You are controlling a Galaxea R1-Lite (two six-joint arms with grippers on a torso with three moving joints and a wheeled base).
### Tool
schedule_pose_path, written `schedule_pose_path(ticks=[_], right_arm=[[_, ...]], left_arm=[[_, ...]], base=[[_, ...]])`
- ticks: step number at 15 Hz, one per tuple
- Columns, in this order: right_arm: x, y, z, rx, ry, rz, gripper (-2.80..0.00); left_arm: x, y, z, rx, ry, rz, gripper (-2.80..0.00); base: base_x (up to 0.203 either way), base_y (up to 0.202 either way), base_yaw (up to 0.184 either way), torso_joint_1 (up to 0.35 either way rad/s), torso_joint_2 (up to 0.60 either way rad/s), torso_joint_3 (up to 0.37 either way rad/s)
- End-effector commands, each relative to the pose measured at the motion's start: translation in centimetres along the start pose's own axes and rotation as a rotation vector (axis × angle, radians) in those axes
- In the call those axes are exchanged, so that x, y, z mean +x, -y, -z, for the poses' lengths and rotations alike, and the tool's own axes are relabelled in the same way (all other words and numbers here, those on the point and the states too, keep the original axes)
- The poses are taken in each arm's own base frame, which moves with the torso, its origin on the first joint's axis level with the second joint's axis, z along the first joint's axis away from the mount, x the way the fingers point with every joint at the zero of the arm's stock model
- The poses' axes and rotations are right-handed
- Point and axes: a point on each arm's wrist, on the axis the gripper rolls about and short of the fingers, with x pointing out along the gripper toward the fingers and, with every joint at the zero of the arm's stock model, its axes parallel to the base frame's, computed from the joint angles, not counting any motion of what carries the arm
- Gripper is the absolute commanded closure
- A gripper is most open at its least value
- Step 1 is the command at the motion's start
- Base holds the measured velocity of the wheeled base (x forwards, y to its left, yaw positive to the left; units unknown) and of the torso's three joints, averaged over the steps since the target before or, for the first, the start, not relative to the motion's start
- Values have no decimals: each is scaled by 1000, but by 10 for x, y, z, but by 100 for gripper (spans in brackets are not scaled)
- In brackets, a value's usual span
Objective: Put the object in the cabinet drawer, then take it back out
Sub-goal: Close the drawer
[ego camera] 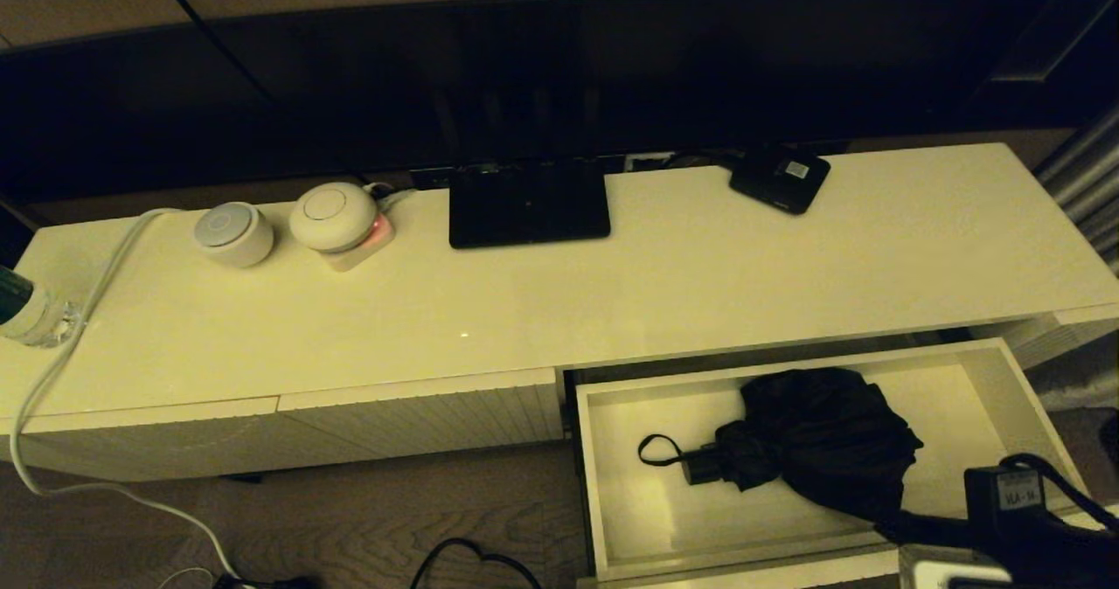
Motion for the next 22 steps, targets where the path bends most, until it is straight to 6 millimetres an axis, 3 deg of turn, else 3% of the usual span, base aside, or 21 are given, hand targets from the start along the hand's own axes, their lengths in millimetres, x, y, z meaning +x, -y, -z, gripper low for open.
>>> schedule_pose_path(ticks=[1, 11, 17, 22], right_arm=[[15, -11, 2, -8, -38, -87, 0], [37, -49, 12, -35, -63, -331, 0], [50, -54, 15, -41, -122, -389, 0], [74, -51, 19, -14, -194, -352, 0]], left_arm=[[0, 0, 1, 0, -3, -1, 0], [0, 0, 1, 0, -3, -1, 0], [0, 0, 1, 0, -3, -1, 0], [0, 0, 1, 0, -3, -1, 0]], base=[[0, 0, 0, 0, 0, 0], [0, 0, 0, 0, 0, 0], [0, 0, 0, 0, 0, 0], [0, 0, 0, 0, 0, 0]])
